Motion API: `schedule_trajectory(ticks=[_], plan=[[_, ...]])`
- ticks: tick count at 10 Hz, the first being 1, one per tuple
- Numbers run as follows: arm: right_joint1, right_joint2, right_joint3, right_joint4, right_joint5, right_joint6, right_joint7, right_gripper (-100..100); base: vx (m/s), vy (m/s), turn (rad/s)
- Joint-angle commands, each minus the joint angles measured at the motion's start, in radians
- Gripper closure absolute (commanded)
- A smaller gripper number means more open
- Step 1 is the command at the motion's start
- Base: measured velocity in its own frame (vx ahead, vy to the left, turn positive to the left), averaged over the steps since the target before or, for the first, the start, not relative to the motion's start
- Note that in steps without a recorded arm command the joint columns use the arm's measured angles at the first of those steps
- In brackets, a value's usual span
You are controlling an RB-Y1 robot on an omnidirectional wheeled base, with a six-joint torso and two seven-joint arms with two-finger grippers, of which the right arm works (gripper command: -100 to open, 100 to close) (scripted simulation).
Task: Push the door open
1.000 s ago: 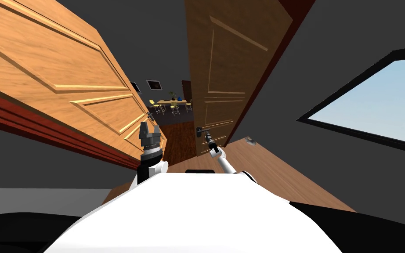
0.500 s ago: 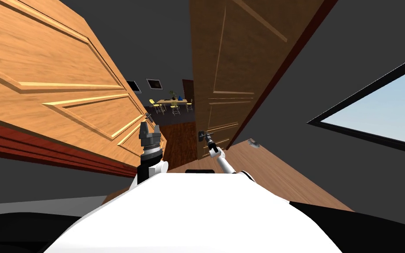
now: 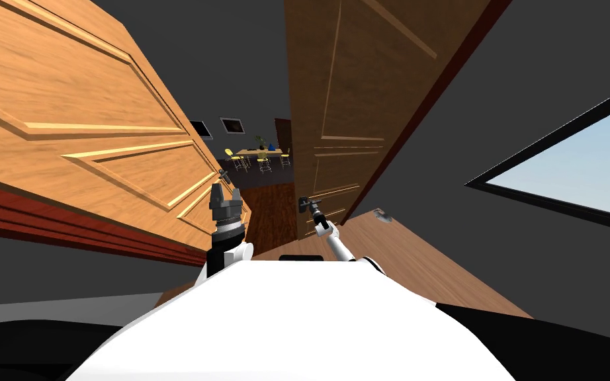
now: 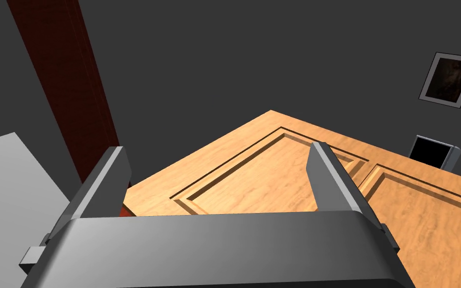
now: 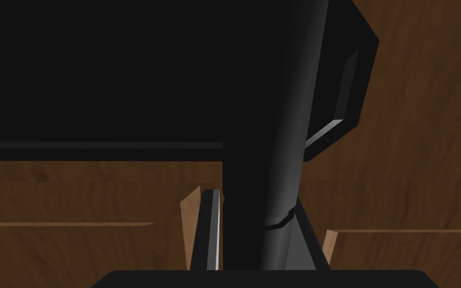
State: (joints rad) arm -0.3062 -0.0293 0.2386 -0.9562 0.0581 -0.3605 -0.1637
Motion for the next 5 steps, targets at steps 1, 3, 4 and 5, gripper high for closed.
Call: schedule_trajectory(ticks=[1,3,4,5], plan=[[0.007,0.001,0.002,0.003,0.000,0.000,-0.001,100,0.000,0.000,0.000],[-0.001,-0.015,-0.023,0.004,-0.004,0.000,0.007,100,0.108,0.090,-0.053],[-0.002,-0.021,-0.032,0.006,-0.005,0.000,0.010,100,0.145,0.113,-0.050],[-0.002,-0.026,-0.043,0.008,-0.007,0.000,0.014,100,0.121,0.127,-0.048]])
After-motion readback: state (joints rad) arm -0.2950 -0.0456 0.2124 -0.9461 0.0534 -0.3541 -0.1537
